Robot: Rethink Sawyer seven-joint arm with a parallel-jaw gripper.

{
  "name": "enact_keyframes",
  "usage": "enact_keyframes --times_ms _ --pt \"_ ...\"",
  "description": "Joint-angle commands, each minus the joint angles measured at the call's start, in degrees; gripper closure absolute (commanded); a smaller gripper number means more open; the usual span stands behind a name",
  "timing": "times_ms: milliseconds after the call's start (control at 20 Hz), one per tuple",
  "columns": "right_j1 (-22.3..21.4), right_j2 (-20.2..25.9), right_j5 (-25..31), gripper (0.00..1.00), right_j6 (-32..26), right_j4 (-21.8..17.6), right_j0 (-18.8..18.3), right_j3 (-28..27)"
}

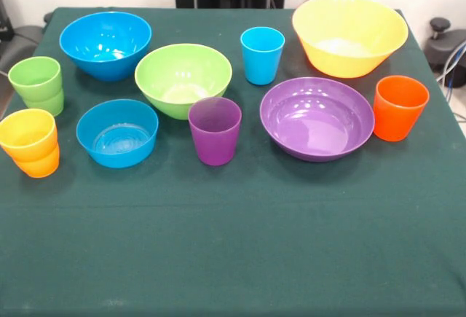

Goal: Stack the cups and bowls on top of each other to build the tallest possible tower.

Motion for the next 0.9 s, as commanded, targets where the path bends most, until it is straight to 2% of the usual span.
enact_keyframes --times_ms 50,300,600,750,900 --pt "17.63 3.94 -13.19 0.0 -0.02 -8.42 2.34 -3.84" --pt "23.22 2.18 -17.14 0.0 1.4 -10.03 3.91 -7.31" --pt "30.57 2.42 -21.52 0.0 1.17 -10.94 3.66 -12.06" --pt "31.2 2.2 -21.35 0.0 1.45 -10.77 4.02 -12.91" --pt "29.46 3.18 -19.15 0.0 1.0 -10.67 3.04 -11.89"
